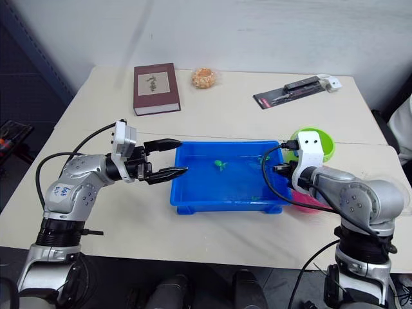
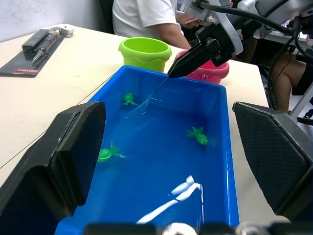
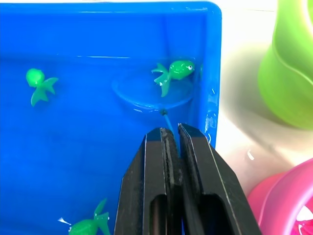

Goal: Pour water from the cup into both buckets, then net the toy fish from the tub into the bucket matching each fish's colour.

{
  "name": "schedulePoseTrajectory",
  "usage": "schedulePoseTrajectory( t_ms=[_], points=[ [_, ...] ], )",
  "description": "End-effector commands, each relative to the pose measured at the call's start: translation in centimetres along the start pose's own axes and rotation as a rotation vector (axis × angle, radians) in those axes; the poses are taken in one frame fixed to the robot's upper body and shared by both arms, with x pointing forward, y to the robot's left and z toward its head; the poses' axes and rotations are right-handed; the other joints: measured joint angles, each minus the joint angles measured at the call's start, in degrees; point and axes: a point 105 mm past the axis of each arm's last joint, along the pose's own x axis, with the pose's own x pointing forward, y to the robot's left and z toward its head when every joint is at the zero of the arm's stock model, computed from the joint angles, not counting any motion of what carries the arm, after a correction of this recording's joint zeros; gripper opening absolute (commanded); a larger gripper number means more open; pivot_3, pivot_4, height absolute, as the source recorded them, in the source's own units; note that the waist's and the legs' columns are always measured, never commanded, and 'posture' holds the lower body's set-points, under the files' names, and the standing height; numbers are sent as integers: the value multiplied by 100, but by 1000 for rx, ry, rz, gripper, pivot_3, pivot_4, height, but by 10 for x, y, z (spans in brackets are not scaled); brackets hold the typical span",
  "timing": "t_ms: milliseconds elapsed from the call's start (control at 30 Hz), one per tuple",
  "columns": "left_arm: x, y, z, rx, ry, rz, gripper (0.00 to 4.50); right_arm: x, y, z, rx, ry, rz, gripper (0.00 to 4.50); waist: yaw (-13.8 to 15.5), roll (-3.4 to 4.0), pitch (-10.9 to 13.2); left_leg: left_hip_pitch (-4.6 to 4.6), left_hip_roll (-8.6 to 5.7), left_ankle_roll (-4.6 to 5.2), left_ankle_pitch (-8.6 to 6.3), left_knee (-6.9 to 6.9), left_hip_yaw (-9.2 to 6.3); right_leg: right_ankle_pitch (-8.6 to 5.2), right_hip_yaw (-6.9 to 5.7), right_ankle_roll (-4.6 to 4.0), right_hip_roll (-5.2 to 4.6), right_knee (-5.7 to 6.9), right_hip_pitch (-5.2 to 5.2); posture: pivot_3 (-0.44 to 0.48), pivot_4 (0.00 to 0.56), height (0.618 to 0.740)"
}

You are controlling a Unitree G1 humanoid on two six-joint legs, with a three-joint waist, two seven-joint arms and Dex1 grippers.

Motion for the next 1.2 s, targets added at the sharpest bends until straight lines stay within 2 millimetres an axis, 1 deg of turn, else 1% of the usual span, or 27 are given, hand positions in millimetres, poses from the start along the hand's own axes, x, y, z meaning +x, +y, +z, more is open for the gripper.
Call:
schedulePoseTrajectory(
  t_ms=[33,100,267,400,533,700,767,867,967,1067,1200],
  points=[
    [-5,4,20,54,-52,29,4458,-12,4,11,-126,-88,-3,0,1,0,0,0,0,0,0,-1,-1,0,0,0,1,-1,0,0,150,740],
    [-7,5,20,57,-46,34,4458,-15,8,10,-133,-117,25,0,2,0,0,-1,1,0,0,-2,-2,0,-1,0,2,-2,0,0,150,740],
    [-10,5,18,53,-30,31,4458,-29,16,6,-247,-189,95,0,7,0,0,-7,0,0,0,-1,-4,0,-7,0,3,-6,0,0,150,740],
    [-11,3,17,46,-26,21,4458,-39,20,-7,-313,-198,141,0,11,0,0,-8,2,0,0,-1,-11,0,-12,0,5,-12,1,0,150,740],
    [-12,3,17,44,-26,16,4458,-45,25,-11,-348,-235,177,0,0,0,0,-9,1,0,0,2,-10,0,-12,0,7,-11,1,0,150,740],
    [-11,3,15,39,-26,-2,4458,-63,32,-25,-408,-295,256,0,42,0,0,-10,2,-1,0,-1,-15,0,-19,0,15,-12,3,0,150,740],
    [-9,3,12,38,-14,-4,4458,-67,26,-29,-409,-325,237,0,56,-1,0,-12,-1,0,0,3,-15,0,-21,0,29,-13,5,0,150,740],
    [-5,2,8,39,1,-11,4458,-72,15,-25,-325,-422,168,0,83,-1,0,-11,-2,2,-1,9,-16,1,-20,3,30,-14,9,0,150,740],
    [1,1,10,37,-10,-19,4458,-83,6,-25,-330,-477,118,0,111,0,0,-8,0,0,0,6,-16,1,-18,3,31,-12,9,0,150,740],
    [4,1,11,39,-15,-23,4458,-89,-4,-25,-351,-484,83,0,136,0,0,-8,0,0,0,6,-14,1,-18,3,35,-11,10,0,150,740],
    [10,4,17,36,-32,-10,4458,-96,-31,-16,-383,-506,-9,0,141,0,0,-7,-1,0,0,8,-14,1,-20,3,37,-9,11,0,150,740]
  ],
)
